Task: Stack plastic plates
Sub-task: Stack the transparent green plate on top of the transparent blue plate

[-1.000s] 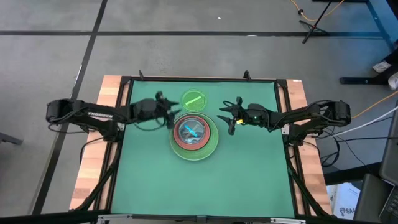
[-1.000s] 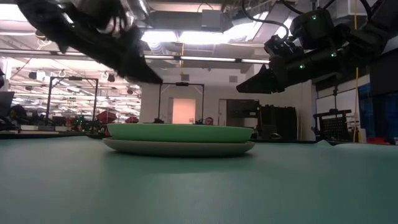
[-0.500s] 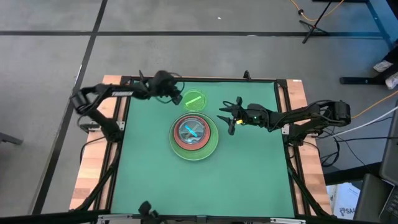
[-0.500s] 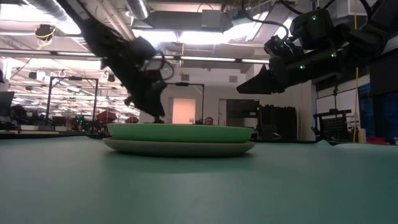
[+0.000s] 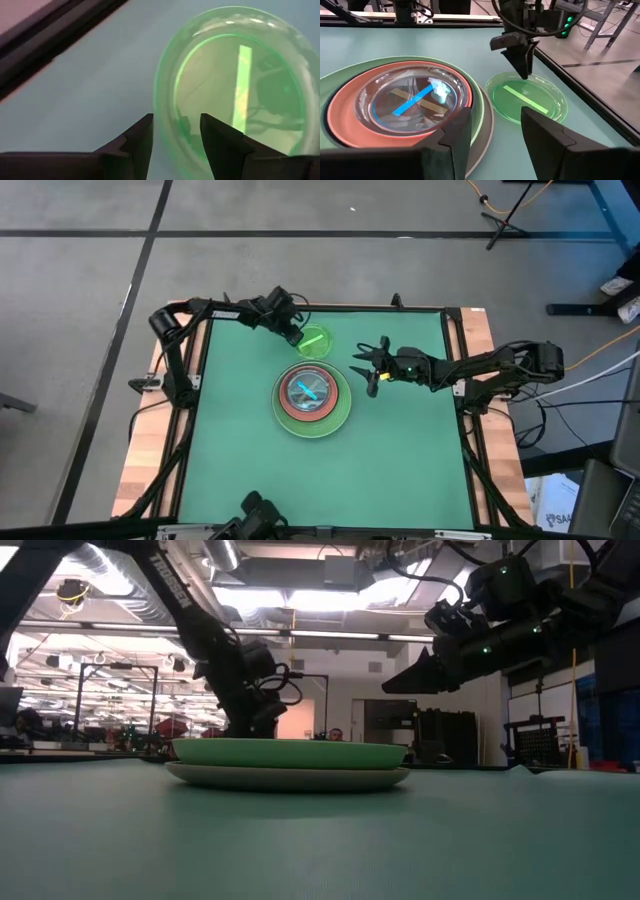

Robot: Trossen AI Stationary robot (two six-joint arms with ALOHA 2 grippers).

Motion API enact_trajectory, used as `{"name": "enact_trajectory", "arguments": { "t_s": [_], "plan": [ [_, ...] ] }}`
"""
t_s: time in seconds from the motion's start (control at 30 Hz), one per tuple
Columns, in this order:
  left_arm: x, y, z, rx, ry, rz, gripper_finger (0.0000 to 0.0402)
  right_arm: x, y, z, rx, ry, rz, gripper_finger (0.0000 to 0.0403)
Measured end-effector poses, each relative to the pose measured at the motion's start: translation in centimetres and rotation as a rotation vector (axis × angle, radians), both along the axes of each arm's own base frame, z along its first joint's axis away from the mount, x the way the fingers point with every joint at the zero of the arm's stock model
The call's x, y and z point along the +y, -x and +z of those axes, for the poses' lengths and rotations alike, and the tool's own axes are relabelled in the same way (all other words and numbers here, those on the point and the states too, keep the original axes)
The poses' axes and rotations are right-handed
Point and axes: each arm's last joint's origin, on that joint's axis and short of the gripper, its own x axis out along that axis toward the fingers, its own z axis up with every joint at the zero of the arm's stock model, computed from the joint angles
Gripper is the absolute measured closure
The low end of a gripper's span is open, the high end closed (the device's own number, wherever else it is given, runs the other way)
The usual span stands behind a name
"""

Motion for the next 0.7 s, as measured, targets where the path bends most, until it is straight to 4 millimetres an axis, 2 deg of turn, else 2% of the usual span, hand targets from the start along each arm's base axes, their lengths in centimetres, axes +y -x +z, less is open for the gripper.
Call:
{"name": "enact_trajectory", "arguments": {
  "t_s": [0.23,0.37,0.57,0.7],
  "plan": [
    [-0.04,-0.11,-0.51,-0.001,0.016,-0.041,0.0259,-0.02,0.01,0.0,0.001,0.005,-0.008,0.0237],
    [-0.07,-0.12,-0.53,0.002,0.01,-0.058,0.0301,-0.02,0.01,0.0,0.001,0.006,-0.008,0.0237],
    [0.09,-0.11,-0.49,0.036,-0.053,-0.083,0.0385,-0.02,0.01,0.0,0.001,0.006,-0.008,0.0237],
    [0.21,-0.14,-0.39,0.041,-0.079,-0.081,0.0395,-0.02,0.01,0.0,0.001,0.006,-0.008,0.0237]
  ]
}}
